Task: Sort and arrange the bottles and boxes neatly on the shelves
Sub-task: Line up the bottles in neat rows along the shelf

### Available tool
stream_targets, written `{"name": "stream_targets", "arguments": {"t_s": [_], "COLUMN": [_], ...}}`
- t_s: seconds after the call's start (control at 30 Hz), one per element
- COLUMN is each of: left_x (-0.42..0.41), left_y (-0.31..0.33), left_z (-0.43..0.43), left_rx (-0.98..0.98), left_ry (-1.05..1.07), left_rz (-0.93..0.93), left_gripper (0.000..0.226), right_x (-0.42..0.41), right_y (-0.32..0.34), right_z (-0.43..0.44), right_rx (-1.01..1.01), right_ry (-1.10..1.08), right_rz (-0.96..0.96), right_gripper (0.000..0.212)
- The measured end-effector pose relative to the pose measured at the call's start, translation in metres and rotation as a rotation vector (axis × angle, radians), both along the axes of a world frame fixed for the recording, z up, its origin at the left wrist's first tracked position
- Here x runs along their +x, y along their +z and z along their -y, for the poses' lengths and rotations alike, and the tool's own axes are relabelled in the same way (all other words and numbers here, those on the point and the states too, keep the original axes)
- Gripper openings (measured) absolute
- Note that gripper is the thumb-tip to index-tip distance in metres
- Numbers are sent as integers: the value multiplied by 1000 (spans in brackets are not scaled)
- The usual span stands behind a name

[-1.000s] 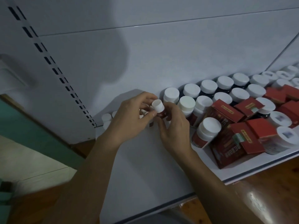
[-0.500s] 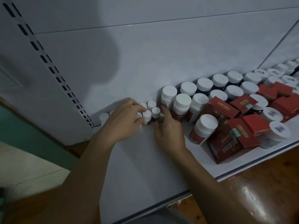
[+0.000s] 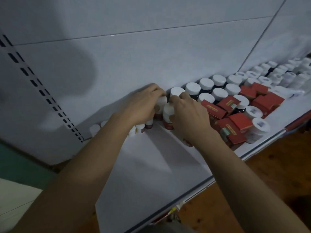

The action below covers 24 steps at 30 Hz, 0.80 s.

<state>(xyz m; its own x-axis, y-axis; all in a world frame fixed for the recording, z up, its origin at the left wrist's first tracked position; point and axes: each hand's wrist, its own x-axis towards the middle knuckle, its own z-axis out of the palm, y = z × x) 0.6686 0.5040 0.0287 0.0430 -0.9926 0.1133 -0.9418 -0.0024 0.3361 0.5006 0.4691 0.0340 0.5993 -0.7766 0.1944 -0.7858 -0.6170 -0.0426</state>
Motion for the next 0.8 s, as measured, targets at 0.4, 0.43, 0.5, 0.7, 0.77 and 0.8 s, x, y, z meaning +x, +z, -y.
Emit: {"name": "stream_targets", "arguments": {"t_s": [0.4, 0.43, 0.5, 0.7, 0.77, 0.8], "left_x": [-5, -8, -21, -108, -147, -168], "left_y": [12, 20, 36, 71, 79, 82], "left_z": [-46, -58, -78, -84, -72, -63], "left_rx": [-419, -488, -568, -580, -624, -641], "left_ry": [280, 337, 439, 570, 574, 563], "left_rz": [-302, -344, -385, -223, -221, -241], "left_gripper": [39, 39, 37, 35, 29, 27], "right_x": [-19, -29, -53, -173, -226, -254], "right_y": [26, 34, 51, 74, 70, 66], "right_z": [-5, -4, 0, 39, 62, 74], "right_rx": [97, 134, 170, 257, 233, 211], "right_ry": [25, 38, 74, 63, 4, -31], "right_rz": [311, 443, 666, 1084, 1154, 1173], "right_gripper": [53, 57, 55, 38, 38, 39]}}
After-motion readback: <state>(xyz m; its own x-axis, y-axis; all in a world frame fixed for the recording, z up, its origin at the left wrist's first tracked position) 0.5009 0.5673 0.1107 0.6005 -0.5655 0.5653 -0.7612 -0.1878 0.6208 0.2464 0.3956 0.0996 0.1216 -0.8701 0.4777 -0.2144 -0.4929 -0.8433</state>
